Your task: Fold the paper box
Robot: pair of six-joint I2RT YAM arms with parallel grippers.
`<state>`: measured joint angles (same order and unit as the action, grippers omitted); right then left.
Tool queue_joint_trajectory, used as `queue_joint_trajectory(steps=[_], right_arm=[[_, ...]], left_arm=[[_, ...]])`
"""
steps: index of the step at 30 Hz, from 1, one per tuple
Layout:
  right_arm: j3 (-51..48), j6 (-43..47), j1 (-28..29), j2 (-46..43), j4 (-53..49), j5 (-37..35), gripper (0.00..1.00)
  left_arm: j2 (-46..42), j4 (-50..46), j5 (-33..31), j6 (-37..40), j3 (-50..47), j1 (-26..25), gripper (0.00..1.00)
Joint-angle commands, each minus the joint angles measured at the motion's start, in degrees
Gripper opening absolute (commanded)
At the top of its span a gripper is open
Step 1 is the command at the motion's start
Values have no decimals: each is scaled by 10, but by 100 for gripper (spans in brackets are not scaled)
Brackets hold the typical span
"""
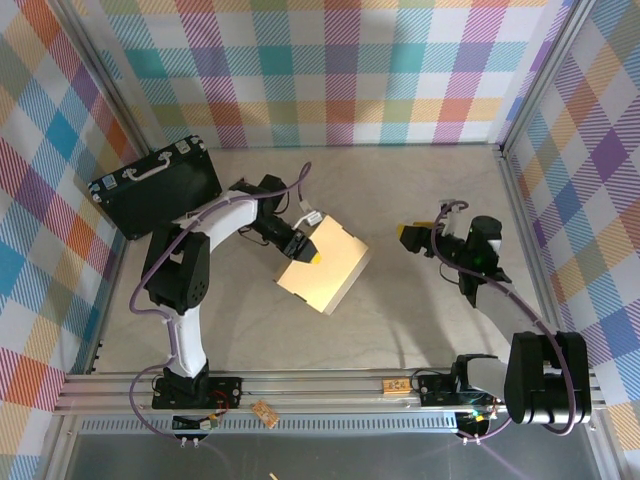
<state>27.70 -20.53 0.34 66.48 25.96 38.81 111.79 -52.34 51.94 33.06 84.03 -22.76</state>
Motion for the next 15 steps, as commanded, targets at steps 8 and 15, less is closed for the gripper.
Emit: queue_joint_trajectory(steps=[8,15], right_arm=[[-80,20,13,39,151,57,99],[-92,-79,56,158,362,96,68]], left_arm=[[-43,73,-5,55,-54,2,31],[-20,50,19,89,-47,10,31]])
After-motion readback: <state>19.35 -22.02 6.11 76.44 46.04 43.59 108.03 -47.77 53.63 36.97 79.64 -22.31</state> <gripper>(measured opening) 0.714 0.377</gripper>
